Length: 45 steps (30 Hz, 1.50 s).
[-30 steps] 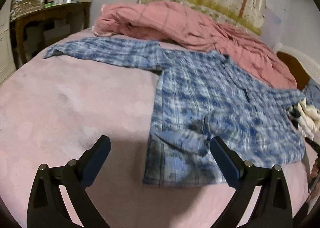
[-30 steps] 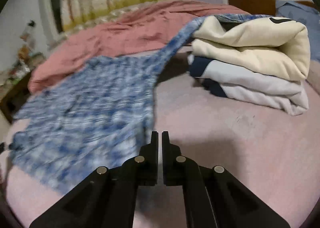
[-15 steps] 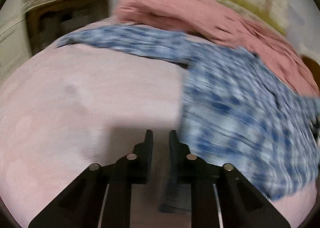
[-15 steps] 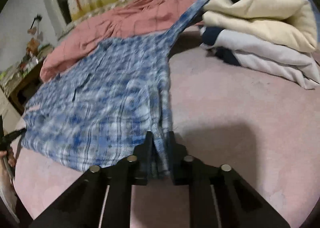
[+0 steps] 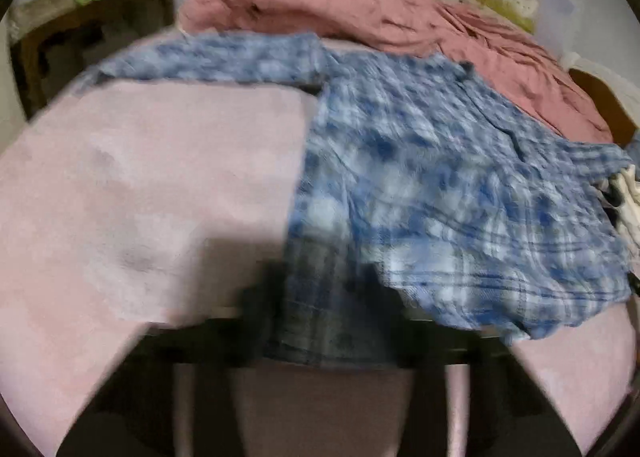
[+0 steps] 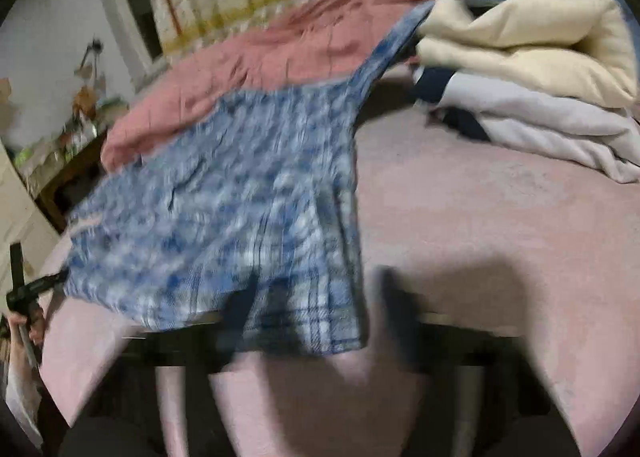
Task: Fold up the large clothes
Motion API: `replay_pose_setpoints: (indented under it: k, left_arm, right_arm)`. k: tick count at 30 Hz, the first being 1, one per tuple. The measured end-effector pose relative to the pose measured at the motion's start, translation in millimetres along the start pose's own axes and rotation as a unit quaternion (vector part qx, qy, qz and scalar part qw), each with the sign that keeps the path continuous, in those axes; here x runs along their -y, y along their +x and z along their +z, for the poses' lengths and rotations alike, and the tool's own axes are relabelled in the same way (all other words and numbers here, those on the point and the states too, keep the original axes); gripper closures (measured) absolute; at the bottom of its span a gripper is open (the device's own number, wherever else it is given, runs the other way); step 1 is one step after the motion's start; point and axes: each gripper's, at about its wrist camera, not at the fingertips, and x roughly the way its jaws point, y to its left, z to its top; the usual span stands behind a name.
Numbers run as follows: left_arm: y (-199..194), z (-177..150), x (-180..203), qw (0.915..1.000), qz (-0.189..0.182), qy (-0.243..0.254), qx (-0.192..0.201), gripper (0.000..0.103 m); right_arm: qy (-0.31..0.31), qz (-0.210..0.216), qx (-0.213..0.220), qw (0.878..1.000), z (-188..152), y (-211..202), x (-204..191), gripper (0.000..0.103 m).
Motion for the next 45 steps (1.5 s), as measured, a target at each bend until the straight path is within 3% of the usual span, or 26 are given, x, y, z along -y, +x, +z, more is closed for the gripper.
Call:
replay_pose_setpoints:
  k: [1, 3, 8, 10, 13, 14, 16, 17, 18, 20, 23, 27, 29, 32, 34, 36, 38, 39, 41, 45]
  left_arm:
    - [-9, -1, -1, 0.9998, -0.017, -0.004, 0.012, 0.098]
    - [-28, -4, -9, 0.9990, -0.018, -0.017, 0.036, 0.098]
    - [-53, -6, -23, 0.9975, -0.023, -0.047, 0.048, 0.099]
    - [-49, -11, -33, 0.9981, 0.001, -0.055, 0.029, 0.101]
    - [-32, -27, -50, 0.9971, -0.016, -0.074, -0.015, 0.103]
    - [-26, -29, -50, 0.9977, 0.005, -0.065, -0.019, 0.103]
    - [-29, -27, -44, 0.9990, 0.025, -0.036, -0.007, 0.102]
    - [-36, -27, -42, 0.9990, 0.034, -0.028, 0.012, 0.099]
    - [-46, -27, -37, 0.9986, 0.033, -0.018, 0.037, 0.088]
    - [-64, -27, -27, 0.9968, 0.014, 0.011, 0.078, 0.073]
    - [-78, -23, -3, 0.9923, -0.030, 0.049, 0.110, 0.071]
    - [-55, -11, 36, 0.9885, -0.122, 0.075, 0.047, 0.071]
    - [-42, -4, 58, 0.9857, -0.136, 0.096, 0.024, 0.071]
    - [-22, 5, 79, 0.9908, -0.099, 0.092, 0.004, 0.071]
    - [-3, 14, 72, 0.9988, -0.008, 0.047, 0.002, 0.068]
    - [12, 18, 56, 0.9967, 0.078, 0.018, 0.009, 0.071]
    - [23, 21, 35, 0.9976, 0.066, -0.017, -0.016, 0.074]
    - [21, 20, 29, 0.9978, 0.055, -0.033, -0.014, 0.082]
    - [14, 18, 20, 0.9969, 0.066, -0.044, 0.000, 0.087]
    - [7, 13, 1, 0.9935, 0.083, -0.073, 0.029, 0.087]
  right_arm:
    - [-0.002, -0.003, 0.002, 1.000, 0, 0, -1, 0.094]
    - [-0.007, -0.016, 0.037, 0.999, -1, -15, -4, 0.097]
    - [-0.030, -0.048, 0.093, 0.994, 2, -43, -14, 0.098]
    - [-0.033, -0.055, 0.088, 0.994, 2, -45, -14, 0.099]
    - [-0.010, -0.035, 0.041, 0.999, -2, -31, -3, 0.099]
    - [-0.012, -0.042, 0.033, 0.998, -5, -24, -2, 0.099]
    - [0.004, -0.051, 0.036, 0.998, -4, -22, 5, 0.098]
    - [0.019, -0.054, 0.058, 0.997, -2, -30, 9, 0.098]
    - [0.028, -0.066, 0.077, 0.994, -2, -37, 12, 0.097]
    - [0.035, -0.089, 0.115, 0.989, -1, -52, 16, 0.092]
    - [0.024, -0.089, 0.136, 0.986, 2, -64, 10, 0.085]
    - [-0.026, 0.000, 0.091, 0.996, 12, -55, -24, 0.084]
    - [-0.060, 0.026, 0.055, 0.996, 17, -41, -46, 0.084]
    - [-0.083, 0.023, 0.012, 0.996, 26, -14, -67, 0.084]
    - [-0.083, -0.004, -0.015, 0.996, 34, 12, -67, 0.084]
    - [-0.077, -0.040, -0.035, 0.996, 38, 35, -57, 0.084]
    - [-0.064, -0.074, -0.042, 0.994, 40, 48, -42, 0.084]
    - [-0.047, -0.055, -0.038, 0.997, 40, 47, -32, 0.085]
    - [-0.029, -0.037, -0.032, 0.998, 39, 44, -22, 0.085]
    - [-0.033, -0.048, -0.021, 0.998, 36, 44, -20, 0.085]
